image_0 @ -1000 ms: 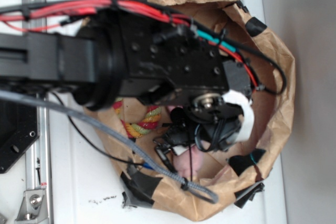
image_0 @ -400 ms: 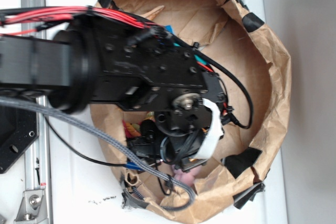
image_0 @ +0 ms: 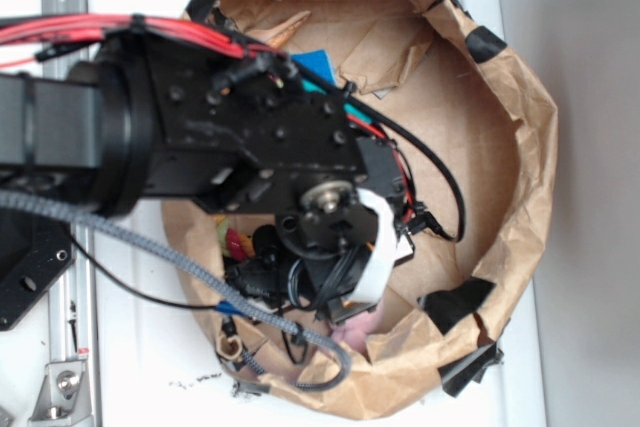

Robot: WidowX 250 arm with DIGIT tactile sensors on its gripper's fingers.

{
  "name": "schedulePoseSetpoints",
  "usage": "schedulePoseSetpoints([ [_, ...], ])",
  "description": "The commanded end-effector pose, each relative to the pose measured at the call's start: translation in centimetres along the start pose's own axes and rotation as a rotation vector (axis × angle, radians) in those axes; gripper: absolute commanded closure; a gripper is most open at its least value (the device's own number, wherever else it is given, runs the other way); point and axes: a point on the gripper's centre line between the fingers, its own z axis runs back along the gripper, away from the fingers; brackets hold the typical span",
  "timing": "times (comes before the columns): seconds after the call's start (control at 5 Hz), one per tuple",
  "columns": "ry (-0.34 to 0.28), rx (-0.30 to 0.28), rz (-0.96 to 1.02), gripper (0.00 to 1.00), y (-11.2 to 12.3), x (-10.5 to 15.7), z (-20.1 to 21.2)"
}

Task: Grab the pink bunny.

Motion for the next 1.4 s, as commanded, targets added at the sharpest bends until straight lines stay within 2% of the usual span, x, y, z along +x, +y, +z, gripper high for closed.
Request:
schedulePoseSetpoints([
  [0.0,0.021,0.108,0.025,0.0,-2.3,1.1,-3.9],
  [0.2,0.032,0.133,0.106,0.84,-1.7,1.3,-3.7],
  [0.4,0.047,0.163,0.319,1.0,0.3,0.4,-1.8],
  [0.6,0.086,0.253,0.536,1.0,2.6,-0.4,0.5],
  [0.8,0.082,0.291,0.701,1.0,3.8,-1.4,2.8],
  [1.0,0.173,0.353,0.844,1.0,4.0,-1.4,7.0],
  [1.2,0.172,0.374,0.878,1.0,4.4,-0.7,9.3],
])
